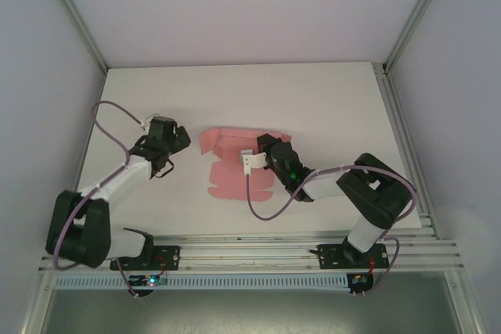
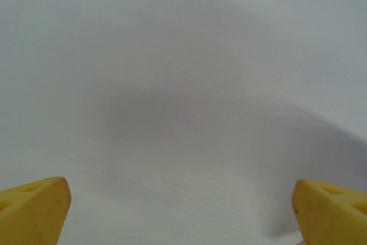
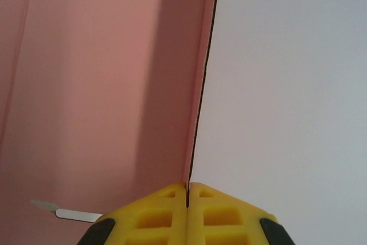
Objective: Assemble paper box
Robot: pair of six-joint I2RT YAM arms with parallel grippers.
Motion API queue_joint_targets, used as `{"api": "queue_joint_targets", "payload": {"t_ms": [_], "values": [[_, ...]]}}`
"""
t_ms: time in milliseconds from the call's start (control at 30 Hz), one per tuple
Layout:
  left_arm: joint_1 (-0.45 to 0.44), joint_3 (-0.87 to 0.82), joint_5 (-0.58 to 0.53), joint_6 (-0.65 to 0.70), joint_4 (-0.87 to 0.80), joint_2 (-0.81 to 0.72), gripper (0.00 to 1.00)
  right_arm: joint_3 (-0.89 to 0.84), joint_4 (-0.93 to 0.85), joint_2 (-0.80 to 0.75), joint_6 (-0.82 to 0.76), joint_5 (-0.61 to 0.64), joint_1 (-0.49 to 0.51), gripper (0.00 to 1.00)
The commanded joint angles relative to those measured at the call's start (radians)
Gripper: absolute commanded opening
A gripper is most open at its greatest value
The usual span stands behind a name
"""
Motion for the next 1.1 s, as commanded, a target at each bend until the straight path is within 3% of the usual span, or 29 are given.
{"api": "queue_joint_targets", "payload": {"t_ms": [0, 200, 300, 467, 567, 700, 900, 1067], "values": [[0.011, 0.038, 0.049, 0.023, 0.091, 0.073, 0.97, -0.030, 0.102, 0.034, -0.003, 0.049, 0.019, 0.00], [0.011, 0.066, 0.250, 0.177, 0.253, 0.199, 0.84, -0.033, 0.052, 0.018, 0.013, 0.050, 0.020, 0.00], [0.012, 0.071, 0.288, 0.194, 0.324, 0.248, 0.80, -0.036, 0.005, 0.002, 0.035, 0.039, 0.020, 0.00], [0.011, 0.044, 0.536, 0.291, 0.441, 0.266, 0.63, -0.026, -0.024, -0.006, 0.034, 0.069, 0.020, 0.00], [0.010, -0.024, 0.669, 0.323, 0.535, 0.234, 0.61, -0.020, -0.039, -0.008, 0.038, 0.078, 0.020, 0.00], [-0.004, -0.014, 0.791, 0.363, 0.476, 0.224, 0.55, -0.017, -0.060, -0.005, 0.044, 0.093, 0.021, 0.00], [-0.061, -0.018, 0.795, 0.414, 0.456, 0.227, 0.43, -0.016, -0.073, -0.013, 0.052, 0.106, 0.025, 0.00], [-0.075, -0.044, 0.746, 0.450, 0.456, 0.194, 0.44, -0.012, -0.090, -0.018, 0.056, 0.114, 0.026, 0.00]]}}
